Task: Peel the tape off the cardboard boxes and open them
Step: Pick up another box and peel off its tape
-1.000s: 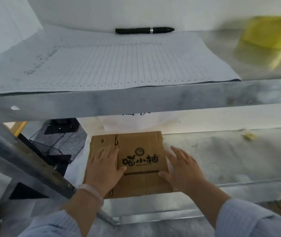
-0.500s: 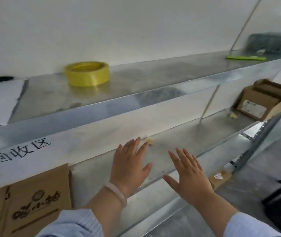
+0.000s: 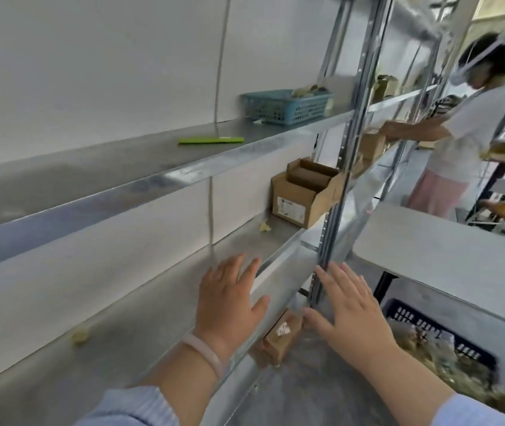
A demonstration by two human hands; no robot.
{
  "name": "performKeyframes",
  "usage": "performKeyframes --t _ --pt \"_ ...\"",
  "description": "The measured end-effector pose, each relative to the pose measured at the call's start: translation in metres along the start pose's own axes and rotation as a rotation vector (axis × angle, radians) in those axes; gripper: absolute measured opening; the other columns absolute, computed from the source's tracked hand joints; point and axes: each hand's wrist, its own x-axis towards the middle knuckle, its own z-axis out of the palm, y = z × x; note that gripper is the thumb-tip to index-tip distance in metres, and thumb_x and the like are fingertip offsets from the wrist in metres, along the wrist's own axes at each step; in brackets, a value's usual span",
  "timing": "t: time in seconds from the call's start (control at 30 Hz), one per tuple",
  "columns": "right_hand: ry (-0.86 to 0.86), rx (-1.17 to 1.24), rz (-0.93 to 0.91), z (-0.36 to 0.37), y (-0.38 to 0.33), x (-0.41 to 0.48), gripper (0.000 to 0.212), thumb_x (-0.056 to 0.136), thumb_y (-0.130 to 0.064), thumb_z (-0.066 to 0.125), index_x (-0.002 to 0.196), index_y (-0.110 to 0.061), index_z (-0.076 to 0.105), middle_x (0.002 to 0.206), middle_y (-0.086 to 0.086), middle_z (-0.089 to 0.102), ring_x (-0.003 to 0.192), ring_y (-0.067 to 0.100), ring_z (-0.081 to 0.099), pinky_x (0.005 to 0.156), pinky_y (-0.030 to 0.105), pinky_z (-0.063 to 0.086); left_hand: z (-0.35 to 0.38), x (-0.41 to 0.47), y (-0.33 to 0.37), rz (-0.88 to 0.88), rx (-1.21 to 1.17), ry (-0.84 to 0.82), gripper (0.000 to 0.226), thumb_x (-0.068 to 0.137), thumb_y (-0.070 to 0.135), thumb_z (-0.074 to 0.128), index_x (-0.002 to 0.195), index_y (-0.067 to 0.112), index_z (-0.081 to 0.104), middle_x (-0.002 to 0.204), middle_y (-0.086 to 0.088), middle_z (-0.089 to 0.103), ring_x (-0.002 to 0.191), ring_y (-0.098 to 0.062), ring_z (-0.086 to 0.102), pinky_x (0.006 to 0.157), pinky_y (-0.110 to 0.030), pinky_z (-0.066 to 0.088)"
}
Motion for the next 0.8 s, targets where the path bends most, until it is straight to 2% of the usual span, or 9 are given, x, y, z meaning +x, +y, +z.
performKeyframes --t 0.2,0.37,0.6,0.8 --pt "-0.028 0.037 0.087 0.019 0.063 0.049 0.080 0.086 -0.074 0.020 0.153 -0.039 -0.007 0.163 -0.011 -0.009 0.147 0.007 -0.017 0.119 0.033 -0.012 0.063 0.073 0.026 0.038 -0.047 -0.038 0.066 0.080 0.060 0.043 0.139 0.028 0.044 0.139 -0.002 0.050 0.126 -0.023 0.049 0.102 -0.045 0.044" --pt "-0.047 0.054 0.131 0.035 0.101 0.119 0.077 0.094 -0.067 0.031 0.153 -0.039 -0.008 0.162 -0.011 -0.013 0.144 0.004 -0.020 0.118 0.032 -0.012 0.118 0.144 0.016 0.028 -0.056 -0.104 0.068 0.082 0.063 0.038 0.143 0.031 0.040 0.144 -0.001 0.046 0.131 -0.023 0.045 0.106 -0.045 0.040" --pt "-0.084 0.096 0.157 0.051 0.136 0.222 0.077 0.093 -0.065 0.035 0.152 -0.040 -0.008 0.162 -0.013 -0.010 0.148 0.008 -0.014 0.117 0.029 -0.009 0.179 0.237 -0.006 -0.017 -0.096 -0.189 0.072 0.081 0.066 0.031 0.146 0.034 0.034 0.148 0.001 0.040 0.137 -0.019 0.037 0.109 -0.041 0.036" --pt "-0.211 0.180 0.183 0.070 0.161 0.286 0.079 0.095 -0.062 0.038 0.152 -0.038 -0.010 0.159 -0.019 -0.015 0.148 0.006 -0.013 0.116 0.029 -0.007 0.213 0.284 -0.005 -0.035 -0.111 -0.256 0.078 0.079 0.071 0.015 0.150 0.041 0.009 0.158 0.009 0.015 0.145 -0.011 0.012 0.117 -0.035 0.020"
